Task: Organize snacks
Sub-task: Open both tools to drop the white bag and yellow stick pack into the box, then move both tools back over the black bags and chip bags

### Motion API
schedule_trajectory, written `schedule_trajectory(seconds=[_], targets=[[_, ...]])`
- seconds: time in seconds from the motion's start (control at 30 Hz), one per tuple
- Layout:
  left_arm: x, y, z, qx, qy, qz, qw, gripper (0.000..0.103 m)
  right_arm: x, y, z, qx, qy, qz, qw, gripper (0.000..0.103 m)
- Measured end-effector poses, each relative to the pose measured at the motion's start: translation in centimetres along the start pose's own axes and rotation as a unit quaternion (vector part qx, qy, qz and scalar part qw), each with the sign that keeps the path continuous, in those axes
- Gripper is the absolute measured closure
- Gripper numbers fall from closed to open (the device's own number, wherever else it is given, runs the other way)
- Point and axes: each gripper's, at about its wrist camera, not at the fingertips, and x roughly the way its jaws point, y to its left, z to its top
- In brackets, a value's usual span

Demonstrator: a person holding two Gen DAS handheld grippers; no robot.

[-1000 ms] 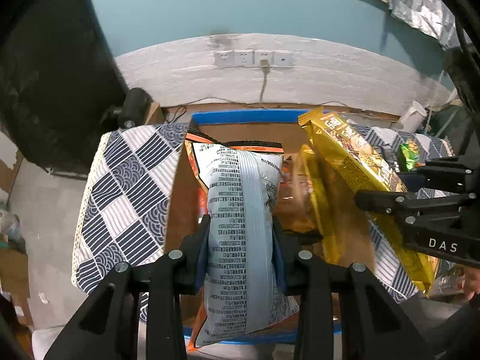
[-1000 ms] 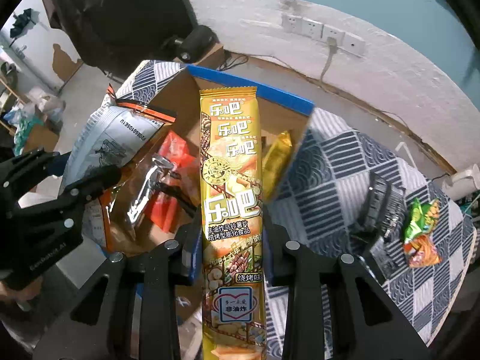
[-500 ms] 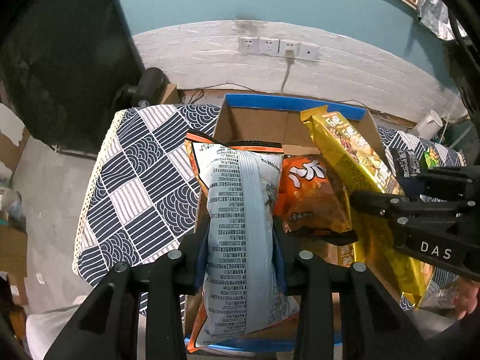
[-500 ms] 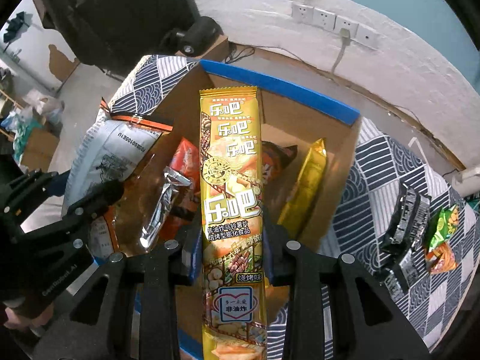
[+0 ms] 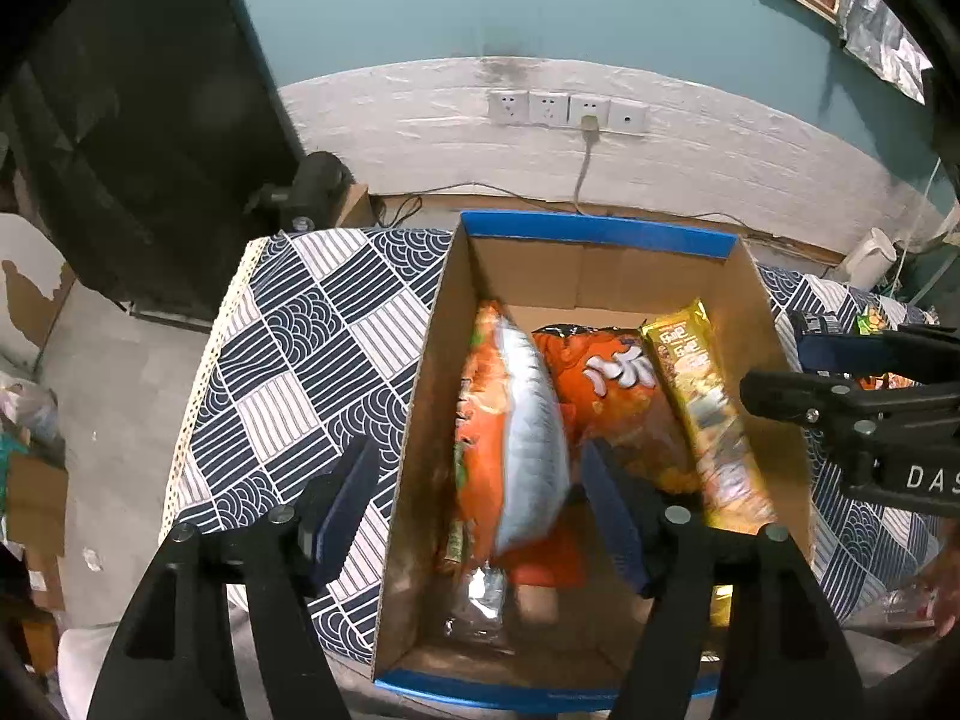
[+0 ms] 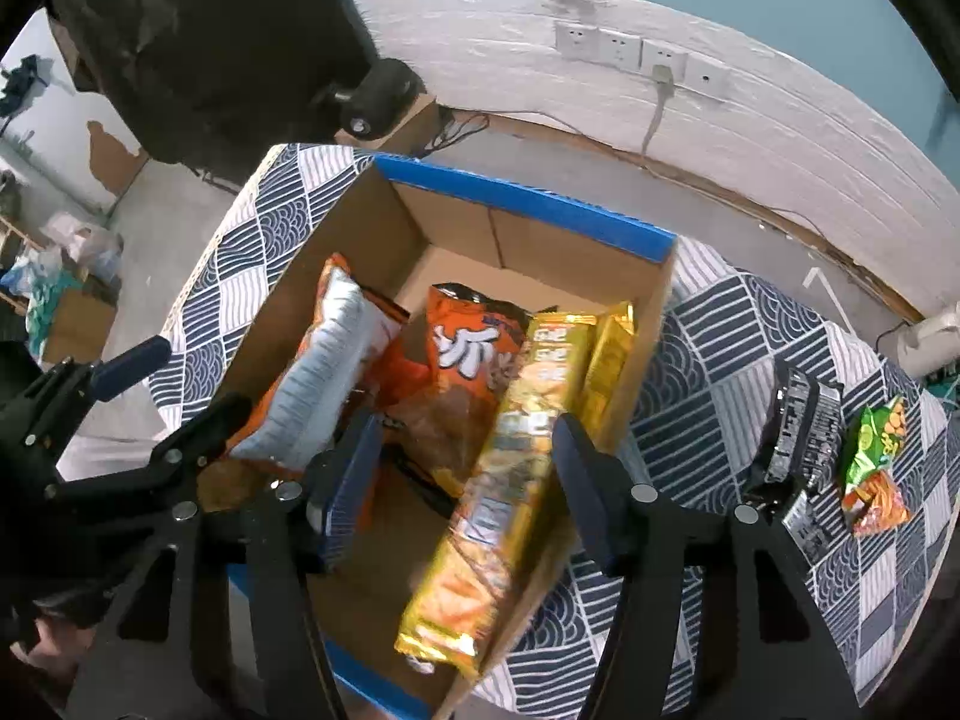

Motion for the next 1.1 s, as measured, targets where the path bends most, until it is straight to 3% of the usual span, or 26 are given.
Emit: schedule_trajectory(seconds=[0.4, 0.6, 1.1], targets=[[-0.6, -2.7, 0.2, 0.019, 0.003, -0.015, 0.9997, 0.031, -2.1, -2.5, -1.9, 0.004, -0.007, -0.012, 1.000, 0.042], [-1.2, -4.9, 0.3, 0.035, -0.005, -0.017, 0.9992, 0.026, -3.1, -4.7, -2.9, 0.007, -0.015, -0.033, 0.999, 0.035], [-1.4, -13.5, 1.4, 0.096, -0.008, -0.037, 0.9946, 0.025, -3.0, -15.7, -7.1, 0.089, 0.003, -0.064, 0.994, 0.034]])
